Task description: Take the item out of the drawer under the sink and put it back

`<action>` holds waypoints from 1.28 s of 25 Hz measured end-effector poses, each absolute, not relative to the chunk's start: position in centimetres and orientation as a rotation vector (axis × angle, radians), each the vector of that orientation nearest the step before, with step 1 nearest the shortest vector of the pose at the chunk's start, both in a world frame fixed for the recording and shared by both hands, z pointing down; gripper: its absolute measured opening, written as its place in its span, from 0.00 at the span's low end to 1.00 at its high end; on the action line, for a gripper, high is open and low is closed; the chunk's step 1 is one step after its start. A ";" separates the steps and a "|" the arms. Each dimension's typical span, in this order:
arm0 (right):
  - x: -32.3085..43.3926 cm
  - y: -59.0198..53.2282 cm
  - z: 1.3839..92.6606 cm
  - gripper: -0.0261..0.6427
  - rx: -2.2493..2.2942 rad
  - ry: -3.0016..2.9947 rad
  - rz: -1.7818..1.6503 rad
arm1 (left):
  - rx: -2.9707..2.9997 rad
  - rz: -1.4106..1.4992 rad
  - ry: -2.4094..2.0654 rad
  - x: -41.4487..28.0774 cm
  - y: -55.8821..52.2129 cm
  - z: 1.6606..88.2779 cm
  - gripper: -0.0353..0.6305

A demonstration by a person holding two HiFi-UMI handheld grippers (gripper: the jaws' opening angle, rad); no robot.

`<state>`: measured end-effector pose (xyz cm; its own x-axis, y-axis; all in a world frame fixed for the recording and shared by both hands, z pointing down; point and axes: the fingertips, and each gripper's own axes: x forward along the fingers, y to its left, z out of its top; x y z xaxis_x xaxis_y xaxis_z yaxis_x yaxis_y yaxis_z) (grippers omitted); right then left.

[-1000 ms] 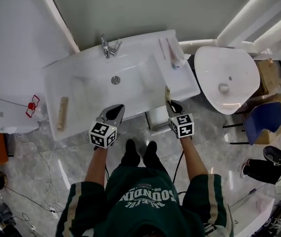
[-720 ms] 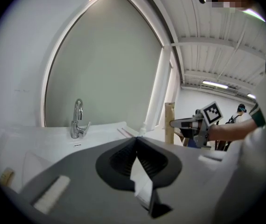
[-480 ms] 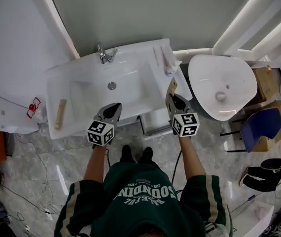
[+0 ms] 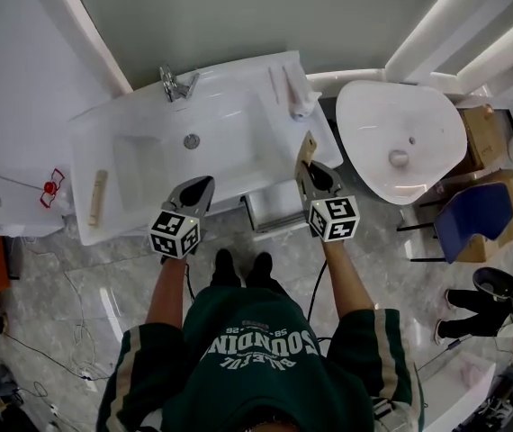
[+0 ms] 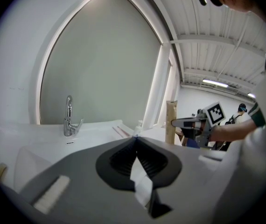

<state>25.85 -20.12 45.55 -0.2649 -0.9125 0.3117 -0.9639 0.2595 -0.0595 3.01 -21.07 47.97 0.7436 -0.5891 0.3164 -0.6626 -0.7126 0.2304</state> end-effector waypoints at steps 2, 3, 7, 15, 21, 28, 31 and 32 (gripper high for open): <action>25.5 -20.5 46.2 0.08 1.739 -2.323 0.358 | 2.612 0.327 -0.975 2.9 -21.2 48.2 0.13; 25.4 -20.5 46.5 0.08 1.726 -2.325 0.361 | 2.607 0.332 -0.978 2.9 -21.1 48.4 0.13; 25.7 -19.0 48.8 0.08 1.661 -2.290 0.374 | 2.570 0.353 -0.968 3.7 -19.8 49.6 0.13; 25.0 -17.0 55.4 0.08 1.489 -2.263 0.405 | 2.500 0.423 -0.937 4.9 -18.6 54.0 0.13; 23.8 -13.6 62.3 0.08 1.238 -2.211 0.332 | 2.464 0.430 -0.936 6.1 -17.1 56.8 0.13; 23.0 -11.2 70.8 0.08 0.978 -2.141 0.381 | 2.419 0.512 -0.882 8.3 -14.5 60.8 0.13; 23.1 -11.1 74.5 0.08 0.900 -2.077 0.396 | 2.397 0.522 -0.883 8.5 -13.8 62.0 0.13; 23.1 -11.1 75.8 0.08 0.873 -2.052 0.397 | 2.390 0.524 -0.887 8.5 -13.5 62.4 0.13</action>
